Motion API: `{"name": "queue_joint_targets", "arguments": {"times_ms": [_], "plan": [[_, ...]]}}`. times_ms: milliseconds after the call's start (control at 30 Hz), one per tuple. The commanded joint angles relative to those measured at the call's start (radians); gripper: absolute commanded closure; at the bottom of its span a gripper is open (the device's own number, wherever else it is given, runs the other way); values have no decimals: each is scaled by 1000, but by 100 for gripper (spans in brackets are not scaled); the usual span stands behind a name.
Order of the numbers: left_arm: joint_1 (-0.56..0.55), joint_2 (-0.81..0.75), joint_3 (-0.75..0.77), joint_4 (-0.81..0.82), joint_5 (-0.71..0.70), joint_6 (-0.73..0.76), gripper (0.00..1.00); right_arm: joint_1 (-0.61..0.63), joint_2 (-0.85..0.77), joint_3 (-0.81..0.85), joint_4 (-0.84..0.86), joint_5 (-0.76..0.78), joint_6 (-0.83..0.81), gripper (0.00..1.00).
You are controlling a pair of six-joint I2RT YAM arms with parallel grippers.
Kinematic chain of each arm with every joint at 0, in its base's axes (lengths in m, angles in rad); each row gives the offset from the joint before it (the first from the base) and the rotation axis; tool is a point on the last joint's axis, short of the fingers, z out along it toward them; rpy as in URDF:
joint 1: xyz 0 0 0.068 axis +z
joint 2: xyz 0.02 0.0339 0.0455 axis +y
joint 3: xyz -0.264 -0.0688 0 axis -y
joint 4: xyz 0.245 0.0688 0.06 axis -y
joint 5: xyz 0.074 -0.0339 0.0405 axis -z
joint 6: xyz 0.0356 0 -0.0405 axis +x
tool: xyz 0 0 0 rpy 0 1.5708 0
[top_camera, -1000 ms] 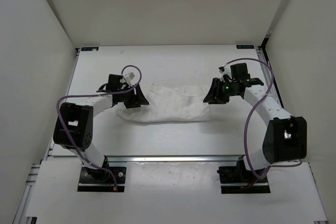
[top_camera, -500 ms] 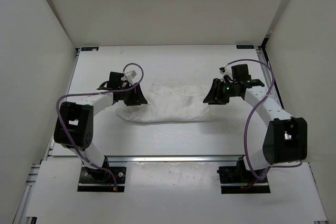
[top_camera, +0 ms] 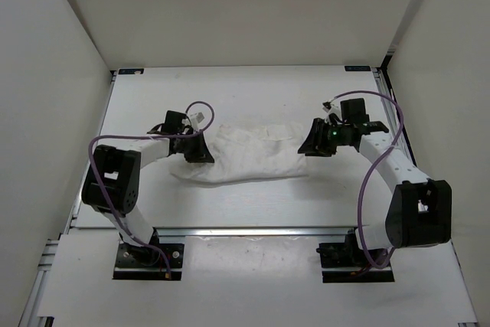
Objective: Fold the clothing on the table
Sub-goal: Fold the skirt
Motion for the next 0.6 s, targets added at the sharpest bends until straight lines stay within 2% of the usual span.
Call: {"name": "queue_joint_targets", "arguments": {"times_ms": [0,100,200,333,467,567], "plan": [[11,-114,83,72,78,-70,100,-5,-38,-12,25,-16,7,57],[14,-186,157,52,104,-108,100,2,-40,-23,28,-21,9,57],[19,-274,141,29,98,-141,100,16,-43,-23,25,-29,10,57],[34,-406,-17,52,91,-199,100,13,-41,-33,35,-32,10,57],[28,-622,-216,86,89,-262,100,10,-24,-21,24,-27,3,57],[23,-784,-299,40,34,-294,100,7,0,-15,25,-33,-8,57]]}}
